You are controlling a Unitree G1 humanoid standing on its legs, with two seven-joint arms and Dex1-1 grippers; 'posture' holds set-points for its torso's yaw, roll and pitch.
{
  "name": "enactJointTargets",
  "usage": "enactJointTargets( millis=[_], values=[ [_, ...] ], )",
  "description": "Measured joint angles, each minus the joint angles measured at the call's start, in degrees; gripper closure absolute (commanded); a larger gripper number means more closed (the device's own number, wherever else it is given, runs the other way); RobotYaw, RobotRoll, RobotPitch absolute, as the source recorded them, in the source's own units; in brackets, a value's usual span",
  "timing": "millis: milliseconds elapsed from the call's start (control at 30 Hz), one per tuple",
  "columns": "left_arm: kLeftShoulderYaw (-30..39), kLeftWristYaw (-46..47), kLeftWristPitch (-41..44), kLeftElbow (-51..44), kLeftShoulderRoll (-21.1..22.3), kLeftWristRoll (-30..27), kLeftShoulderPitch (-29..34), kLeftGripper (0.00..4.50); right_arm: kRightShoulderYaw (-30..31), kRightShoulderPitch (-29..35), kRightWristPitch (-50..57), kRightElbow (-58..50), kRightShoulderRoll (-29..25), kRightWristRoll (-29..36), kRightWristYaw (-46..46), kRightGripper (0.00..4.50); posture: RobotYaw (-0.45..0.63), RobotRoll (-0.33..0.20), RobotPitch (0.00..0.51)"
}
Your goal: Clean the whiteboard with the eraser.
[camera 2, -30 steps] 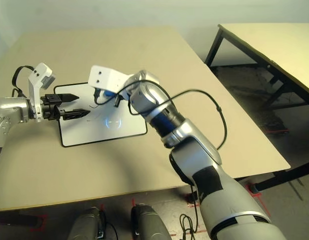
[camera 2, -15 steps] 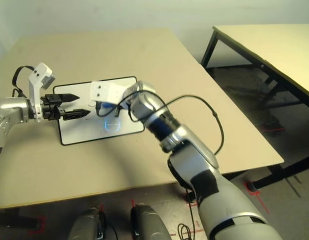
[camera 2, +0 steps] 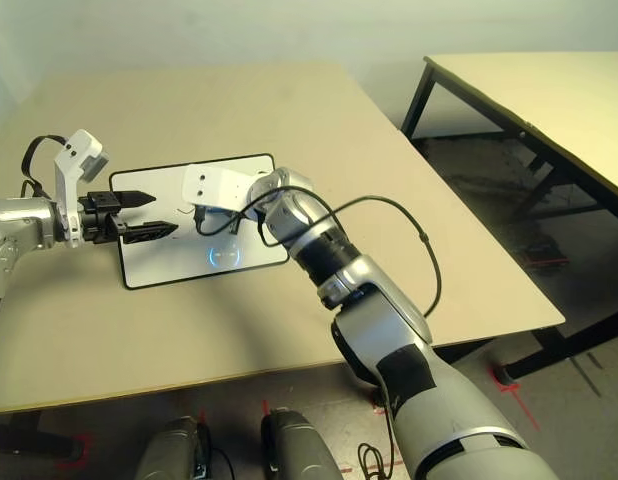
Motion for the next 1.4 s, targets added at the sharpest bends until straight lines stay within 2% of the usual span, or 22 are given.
enactJointTargets(
  millis=[100,267,367,467,633,800,900,1067,1167,1233,1400],
  values=[
    [0.0,-0.1,-0.2,0.7,0.5,0.1,-0.6,0.0,0.0,-1.8,0.8,1.3,0.4,-0.1,0.3,3.9,-0.01,0.0,0.085],
    [0.3,-0.3,-0.6,1.6,0.8,0.1,-1.1,0.0,-1.8,-9.7,-0.9,9.9,1.5,-0.1,-3.2,3.91,-0.01,0.0,0.089],
    [0.5,-0.3,-0.6,1.9,1.2,0.2,-1.1,0.0,-2.7,-10.5,-0.8,10.8,2.1,-0.1,-3.8,3.91,-0.01,0.0,0.09],
    [0.7,-0.3,-0.7,1.9,1.6,0.2,-1.0,0.0,-2.3,-8.3,1.5,5.7,2.1,-0.2,-2.1,3.91,-0.01,0.0,0.093],
    [0.9,-0.2,-0.7,1.9,2.1,0.2,-0.9,0.0,3.3,0.7,8.6,-9.6,0.6,-1.0,3.6,3.91,0.0,0.0,0.094],
    [1.2,0.1,-0.7,1.9,2.3,0.2,-0.6,0.0,6.8,1.8,14.9,-16.3,-0.2,-1.6,6.4,3.91,0.0,0.0,0.095],
    [1.5,0.1,-0.6,1.9,2.4,0.2,-0.2,0.0,6.7,-1.0,14.8,-12.6,0.0,-1.5,6.0,3.91,0.0,0.0,0.095],
    [1.6,0.0,-0.2,1.7,3.3,0.1,0.5,0.0,2.4,-9.3,11.9,-3.6,2.2,-0.7,2.4,3.91,0.0,0.0,0.095],
    [1.6,-0.7,0.7,0.8,4.9,0.1,2.0,0.0,0.9,-10.8,10.3,-2.1,2.4,-0.4,1.2,3.91,0.01,0.0,0.097],
    [1.6,-0.9,1.1,0.1,5.0,0.0,2.7,0.0,0.9,-9.3,10.3,-3.5,1.9,-0.2,1.5,3.91,0.01,0.0,0.098],
    [1.7,-0.9,2.1,-1.0,5.4,-0.1,3.7,0.0,6.7,2.3,13.8,-15.6,0.1,-0.4,4.8,3.91,0.01,0.0,0.101]
  ],
)
